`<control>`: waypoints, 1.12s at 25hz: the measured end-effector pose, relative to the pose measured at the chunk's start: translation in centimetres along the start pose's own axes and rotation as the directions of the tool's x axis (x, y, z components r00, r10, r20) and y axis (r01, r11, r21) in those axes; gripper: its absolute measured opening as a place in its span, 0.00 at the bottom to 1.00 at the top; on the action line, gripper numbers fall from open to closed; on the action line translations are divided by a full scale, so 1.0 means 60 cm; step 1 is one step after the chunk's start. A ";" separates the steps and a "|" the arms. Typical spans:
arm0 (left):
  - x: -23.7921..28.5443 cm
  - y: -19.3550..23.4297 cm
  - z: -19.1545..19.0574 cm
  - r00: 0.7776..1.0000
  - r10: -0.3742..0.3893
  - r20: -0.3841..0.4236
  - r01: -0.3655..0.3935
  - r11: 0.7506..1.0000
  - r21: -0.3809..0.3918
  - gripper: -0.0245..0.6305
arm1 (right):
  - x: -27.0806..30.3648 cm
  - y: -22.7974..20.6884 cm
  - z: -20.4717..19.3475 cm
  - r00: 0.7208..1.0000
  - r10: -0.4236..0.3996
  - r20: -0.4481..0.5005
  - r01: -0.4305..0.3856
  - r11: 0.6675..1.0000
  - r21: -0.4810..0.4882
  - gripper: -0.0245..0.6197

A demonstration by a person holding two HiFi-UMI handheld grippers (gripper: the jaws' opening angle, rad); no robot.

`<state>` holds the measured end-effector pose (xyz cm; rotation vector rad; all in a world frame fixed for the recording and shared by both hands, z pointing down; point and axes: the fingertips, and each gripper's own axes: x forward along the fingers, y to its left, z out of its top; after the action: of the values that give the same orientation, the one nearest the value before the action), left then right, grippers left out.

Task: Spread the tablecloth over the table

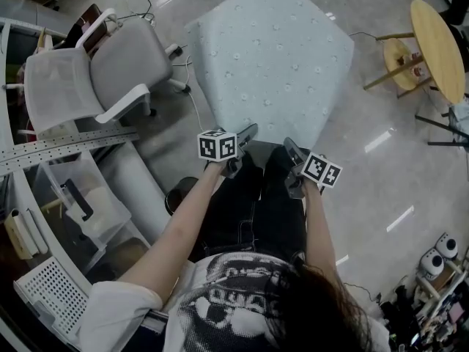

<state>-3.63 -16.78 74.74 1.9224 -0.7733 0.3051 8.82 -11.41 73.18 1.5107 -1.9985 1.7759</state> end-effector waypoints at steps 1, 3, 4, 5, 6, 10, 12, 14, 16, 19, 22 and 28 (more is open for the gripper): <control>-0.004 -0.004 -0.002 1.000 -0.003 -0.001 0.003 1.000 -0.001 0.30 | -0.003 0.004 -0.004 1.000 0.006 -0.011 -0.006 1.000 -0.007 0.20; -0.014 -0.015 -0.003 1.000 -0.015 0.005 0.015 1.000 0.001 0.30 | -0.011 0.013 -0.011 1.000 0.010 -0.027 -0.011 1.000 -0.029 0.21; -0.020 -0.021 -0.006 1.000 -0.023 0.003 0.023 1.000 0.013 0.30 | -0.016 0.018 -0.013 0.999 0.010 -0.032 -0.011 0.999 -0.040 0.21; -0.027 -0.027 -0.012 1.000 -0.029 -0.005 0.029 0.999 0.029 0.29 | -0.021 0.022 -0.016 0.999 0.008 -0.035 -0.010 0.999 -0.050 0.21; -0.034 -0.031 -0.019 0.999 -0.033 -0.014 0.034 0.998 0.045 0.29 | -0.027 0.027 -0.017 0.999 0.006 -0.037 -0.009 0.998 -0.059 0.21; -0.061 -0.036 -0.037 0.999 -0.040 -0.024 0.042 0.996 0.075 0.29 | -0.046 0.042 -0.022 0.999 -0.006 -0.043 0.001 0.995 -0.104 0.22; -0.073 -0.041 -0.038 0.999 -0.045 -0.023 0.046 0.995 0.085 0.29 | -0.056 0.052 -0.020 0.999 -0.003 -0.032 -0.001 0.993 -0.121 0.20; -0.083 -0.047 -0.040 0.999 -0.047 -0.025 0.049 0.994 0.096 0.29 | -0.065 0.064 -0.013 1.000 0.015 -0.017 -0.017 0.993 -0.120 0.20; -0.095 -0.053 -0.044 0.998 -0.052 -0.018 0.053 0.994 0.096 0.28 | -0.071 0.077 -0.005 0.999 0.033 -0.009 -0.034 0.992 -0.118 0.20; -0.114 -0.061 -0.043 0.998 -0.055 0.019 0.054 0.995 0.081 0.26 | -0.073 0.093 0.004 0.999 0.052 -0.015 -0.053 0.989 -0.138 0.20; -0.134 -0.068 -0.041 0.997 -0.054 0.056 0.051 0.997 0.058 0.26 | -0.071 0.110 0.005 0.997 0.060 -0.041 -0.067 0.980 -0.189 0.20; -0.163 -0.080 -0.043 0.996 -0.036 0.076 0.029 0.995 0.096 0.26 | -0.074 0.153 0.012 0.992 0.099 -0.080 -0.116 0.957 -0.264 0.20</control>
<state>-7.72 -9.38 67.43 2.0444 -0.7900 0.2521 5.22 -10.72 63.63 1.2687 -2.2188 1.4898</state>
